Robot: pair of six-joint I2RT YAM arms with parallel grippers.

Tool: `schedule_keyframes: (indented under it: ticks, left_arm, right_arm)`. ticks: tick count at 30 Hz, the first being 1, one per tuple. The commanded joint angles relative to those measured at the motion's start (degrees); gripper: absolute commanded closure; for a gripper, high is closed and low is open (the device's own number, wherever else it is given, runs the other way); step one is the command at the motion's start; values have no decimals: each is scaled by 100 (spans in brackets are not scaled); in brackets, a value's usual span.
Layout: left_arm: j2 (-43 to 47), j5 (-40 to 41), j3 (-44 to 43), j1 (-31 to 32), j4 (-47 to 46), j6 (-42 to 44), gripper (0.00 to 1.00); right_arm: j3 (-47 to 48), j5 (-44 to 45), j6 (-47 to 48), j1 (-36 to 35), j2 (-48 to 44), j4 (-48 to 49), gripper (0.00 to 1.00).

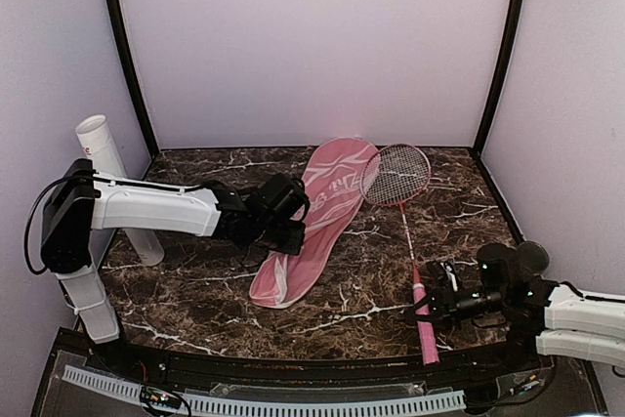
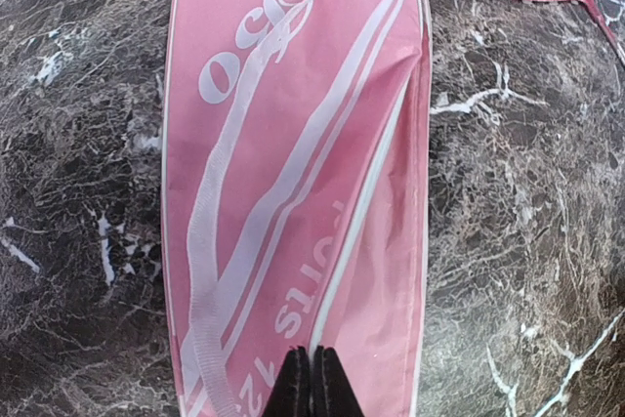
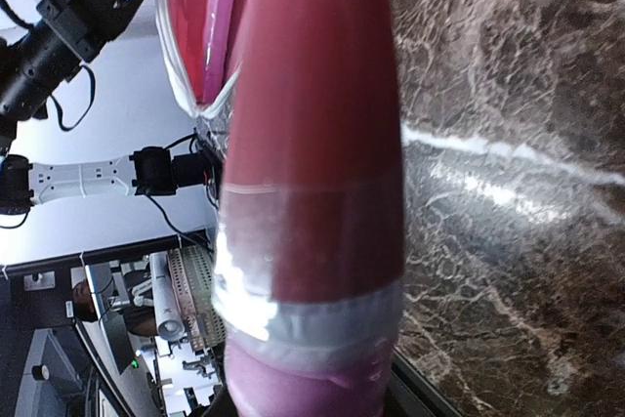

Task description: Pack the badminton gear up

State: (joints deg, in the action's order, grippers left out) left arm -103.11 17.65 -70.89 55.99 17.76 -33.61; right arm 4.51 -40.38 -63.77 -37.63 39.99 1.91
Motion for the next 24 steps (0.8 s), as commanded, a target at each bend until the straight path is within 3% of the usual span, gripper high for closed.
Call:
schedule_keyframes:
  ticks: [1,7,15,24]
  left_arm:
    - [441,-82,286,-297,-678,-82,100]
    - [586,-229,472,-503,-953,-178,100]
    - [860,-197,841,-676,-1364,-427,100]
    - [1224,-170,1252,-847,-1732,-577,100]
  right_arm:
    - [-65,-546,-308,-229,-380,490,100]
    - [-66,-483,-980,-262,-1389,139,100]
    - [68,-373,-1451,-280,-2760,-2126,100]
    - [126,-809,-1501,-287,-2668,-2443,100]
